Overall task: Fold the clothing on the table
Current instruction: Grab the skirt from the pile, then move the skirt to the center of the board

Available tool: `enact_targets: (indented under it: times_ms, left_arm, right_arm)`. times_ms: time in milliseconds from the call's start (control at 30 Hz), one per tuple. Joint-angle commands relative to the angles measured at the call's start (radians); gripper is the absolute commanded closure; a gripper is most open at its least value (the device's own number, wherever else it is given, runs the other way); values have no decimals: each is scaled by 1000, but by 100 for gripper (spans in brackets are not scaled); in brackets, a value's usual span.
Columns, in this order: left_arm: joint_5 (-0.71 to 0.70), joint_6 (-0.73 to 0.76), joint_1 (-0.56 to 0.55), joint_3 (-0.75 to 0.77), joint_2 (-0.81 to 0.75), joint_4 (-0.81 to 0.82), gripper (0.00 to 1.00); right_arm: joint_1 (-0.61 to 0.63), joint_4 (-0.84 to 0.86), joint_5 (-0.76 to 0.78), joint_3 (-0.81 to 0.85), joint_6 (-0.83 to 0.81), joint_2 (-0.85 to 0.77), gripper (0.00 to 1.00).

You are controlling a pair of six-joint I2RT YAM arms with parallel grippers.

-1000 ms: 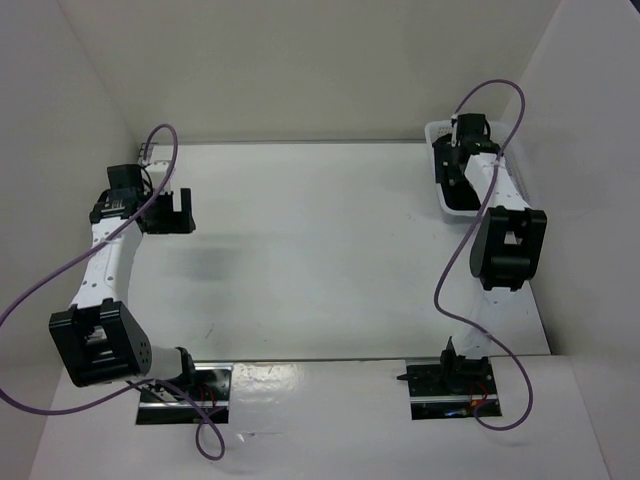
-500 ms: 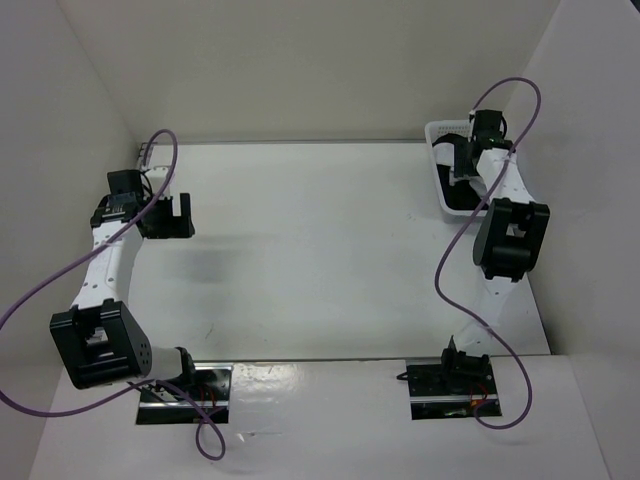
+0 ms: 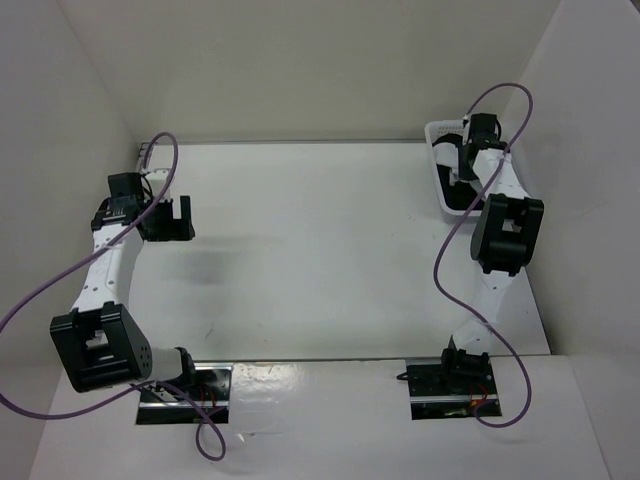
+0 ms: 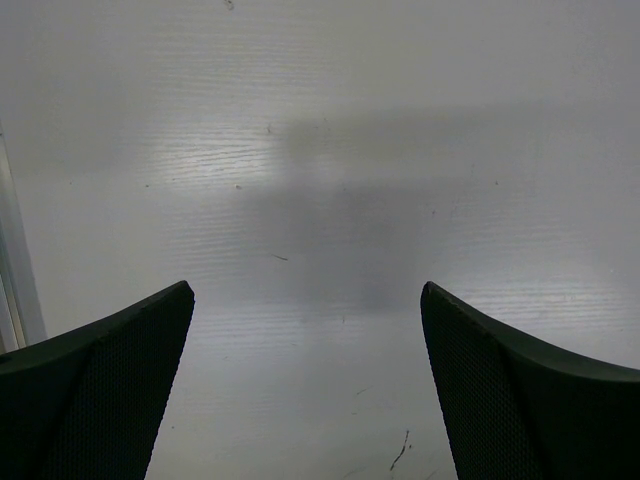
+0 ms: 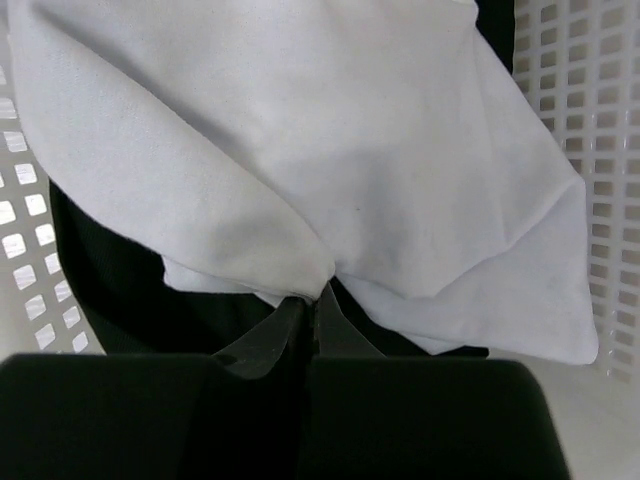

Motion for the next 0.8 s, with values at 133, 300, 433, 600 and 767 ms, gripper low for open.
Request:
enact_targets:
  times_ms: [133, 300, 433, 600, 767]
  left_arm:
    - [11, 30, 5, 5, -52, 7, 0]
    - [20, 31, 5, 5, -52, 7, 0]
    - [34, 40, 5, 5, -74, -11, 0]
    - [34, 40, 5, 5, -127, -20, 0]
    - [34, 50, 5, -15, -167, -39, 0]
  right_arm:
    - [-2, -75, -130, 202, 8, -168, 100]
    - [21, -210, -326, 382, 17, -299, 100]
    - [100, -276, -520, 427, 28, -372, 100]
    - [316, -314, -627, 417, -33, -443, 100]
    - [347, -325, -842, 332, -33, -463, 100]
